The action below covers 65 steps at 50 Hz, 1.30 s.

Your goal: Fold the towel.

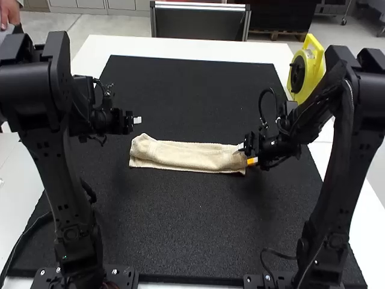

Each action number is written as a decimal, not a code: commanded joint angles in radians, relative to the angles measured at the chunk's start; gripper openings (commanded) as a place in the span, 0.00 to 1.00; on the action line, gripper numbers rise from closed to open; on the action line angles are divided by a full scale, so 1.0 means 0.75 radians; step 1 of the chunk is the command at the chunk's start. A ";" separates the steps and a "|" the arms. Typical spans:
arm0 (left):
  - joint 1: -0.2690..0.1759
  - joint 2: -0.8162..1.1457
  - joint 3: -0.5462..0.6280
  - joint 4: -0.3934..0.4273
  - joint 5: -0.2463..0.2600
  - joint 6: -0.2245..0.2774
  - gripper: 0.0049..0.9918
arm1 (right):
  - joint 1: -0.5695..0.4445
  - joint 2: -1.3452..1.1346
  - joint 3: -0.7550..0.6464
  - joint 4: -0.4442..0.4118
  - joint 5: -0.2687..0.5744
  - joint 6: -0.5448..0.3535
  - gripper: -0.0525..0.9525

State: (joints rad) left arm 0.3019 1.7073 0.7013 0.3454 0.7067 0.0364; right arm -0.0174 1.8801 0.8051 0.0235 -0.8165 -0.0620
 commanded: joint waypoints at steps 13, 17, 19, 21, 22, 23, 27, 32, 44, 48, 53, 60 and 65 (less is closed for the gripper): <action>0.004 -0.039 0.006 0.000 0.007 -0.002 0.94 | 0.035 0.064 0.041 0.026 0.001 0.027 0.68; 0.004 -0.039 0.006 0.000 0.007 -0.002 0.94 | 0.033 0.066 0.043 0.026 0.009 0.027 0.56; 0.004 -0.039 0.004 -0.002 0.007 -0.002 0.94 | 0.031 0.066 0.043 0.026 0.017 0.027 0.49; 0.004 -0.039 0.006 -0.002 0.007 -0.002 0.94 | 0.029 0.066 0.043 0.028 0.029 0.029 0.48; 0.004 -0.039 0.006 -0.002 0.009 -0.002 0.94 | 0.029 0.066 0.043 0.030 0.029 0.029 0.47; 0.004 -0.041 0.006 -0.002 0.009 -0.002 0.94 | 0.029 0.066 0.043 0.030 0.029 0.029 0.44; 0.006 -0.039 0.006 -0.002 0.009 -0.002 0.94 | 0.027 0.066 0.043 0.032 0.035 0.027 0.43; 0.004 -0.039 0.004 -0.002 0.009 -0.002 0.94 | 0.025 0.066 0.043 0.040 0.046 0.032 0.38; 0.004 -0.039 0.004 0.004 0.009 -0.006 0.94 | 0.007 0.066 0.043 0.077 0.072 0.093 0.16; 0.004 -0.039 0.004 0.006 0.009 -0.006 0.94 | 0.007 0.066 0.043 0.083 0.082 0.095 0.05; 0.006 -0.039 0.004 0.006 0.009 -0.004 0.94 | 0.007 0.066 0.041 0.085 0.082 0.097 0.04; 0.004 -0.039 0.004 0.012 0.009 -0.002 0.94 | 0.007 0.060 0.039 0.085 0.082 0.107 0.04; 0.004 -0.039 0.004 0.016 0.009 -0.004 0.94 | 0.007 0.042 0.043 0.081 0.080 0.124 0.04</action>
State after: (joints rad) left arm 0.3019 1.7073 0.7013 0.3481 0.7067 0.0364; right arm -0.0109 1.9224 0.8215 0.0811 -0.7654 0.0093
